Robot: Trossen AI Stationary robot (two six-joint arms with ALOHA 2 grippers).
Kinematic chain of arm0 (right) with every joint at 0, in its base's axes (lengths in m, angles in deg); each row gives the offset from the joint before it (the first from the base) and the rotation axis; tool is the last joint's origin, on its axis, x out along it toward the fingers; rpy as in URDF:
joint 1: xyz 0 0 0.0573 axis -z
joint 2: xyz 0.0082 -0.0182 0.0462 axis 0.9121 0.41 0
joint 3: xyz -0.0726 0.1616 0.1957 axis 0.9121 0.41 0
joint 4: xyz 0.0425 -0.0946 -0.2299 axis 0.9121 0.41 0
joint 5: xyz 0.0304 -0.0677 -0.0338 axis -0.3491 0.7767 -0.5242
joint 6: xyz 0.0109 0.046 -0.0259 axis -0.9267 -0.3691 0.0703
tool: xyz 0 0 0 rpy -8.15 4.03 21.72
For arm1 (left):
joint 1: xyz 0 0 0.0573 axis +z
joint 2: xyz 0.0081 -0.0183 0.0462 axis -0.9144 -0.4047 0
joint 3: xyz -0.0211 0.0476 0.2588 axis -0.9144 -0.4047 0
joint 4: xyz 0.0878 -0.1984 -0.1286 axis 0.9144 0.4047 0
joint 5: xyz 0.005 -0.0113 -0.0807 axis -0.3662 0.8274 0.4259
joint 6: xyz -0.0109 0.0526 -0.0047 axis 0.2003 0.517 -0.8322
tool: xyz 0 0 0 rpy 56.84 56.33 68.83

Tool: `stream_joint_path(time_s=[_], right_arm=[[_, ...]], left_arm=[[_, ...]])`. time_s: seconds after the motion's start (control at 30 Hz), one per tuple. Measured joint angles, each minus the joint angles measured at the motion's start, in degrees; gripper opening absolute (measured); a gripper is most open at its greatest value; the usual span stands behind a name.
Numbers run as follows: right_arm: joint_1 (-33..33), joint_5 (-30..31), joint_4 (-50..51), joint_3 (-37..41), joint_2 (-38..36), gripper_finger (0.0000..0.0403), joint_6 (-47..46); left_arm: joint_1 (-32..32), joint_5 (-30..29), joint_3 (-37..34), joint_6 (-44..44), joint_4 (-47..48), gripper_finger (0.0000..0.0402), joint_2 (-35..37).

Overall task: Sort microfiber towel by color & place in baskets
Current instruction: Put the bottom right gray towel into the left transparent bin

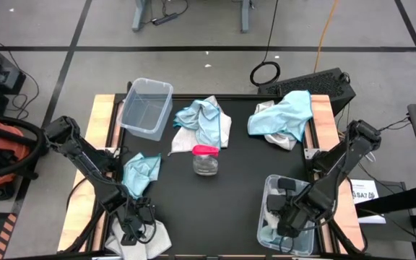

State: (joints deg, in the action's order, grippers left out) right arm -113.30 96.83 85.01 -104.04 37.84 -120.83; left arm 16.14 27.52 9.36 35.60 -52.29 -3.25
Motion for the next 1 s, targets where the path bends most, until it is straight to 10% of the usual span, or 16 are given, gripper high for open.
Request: stream_joint_path(time_s=[0.37, 0.63, 1.0], right_arm=[[-1.36, 8.00, 14.31, -17.72, -0.09, 0.0003, 3.53], [-1.36, 13.70, 19.79, -25.97, -0.09, 0.0003, 8.32], [-1.31, 28.24, 19.37, -38.84, -0.09, 0.0002, 23.51]], left_arm=[[4.08, -1.87, 6.33, 11.30, 0.04, 0.0274, 0.22], [10.78, -19.19, 16.01, 35.91, -0.55, 0.0274, 0.26], [21.94, -22.92, 18.05, 63.96, -25.99, 0.0274, -0.45]])
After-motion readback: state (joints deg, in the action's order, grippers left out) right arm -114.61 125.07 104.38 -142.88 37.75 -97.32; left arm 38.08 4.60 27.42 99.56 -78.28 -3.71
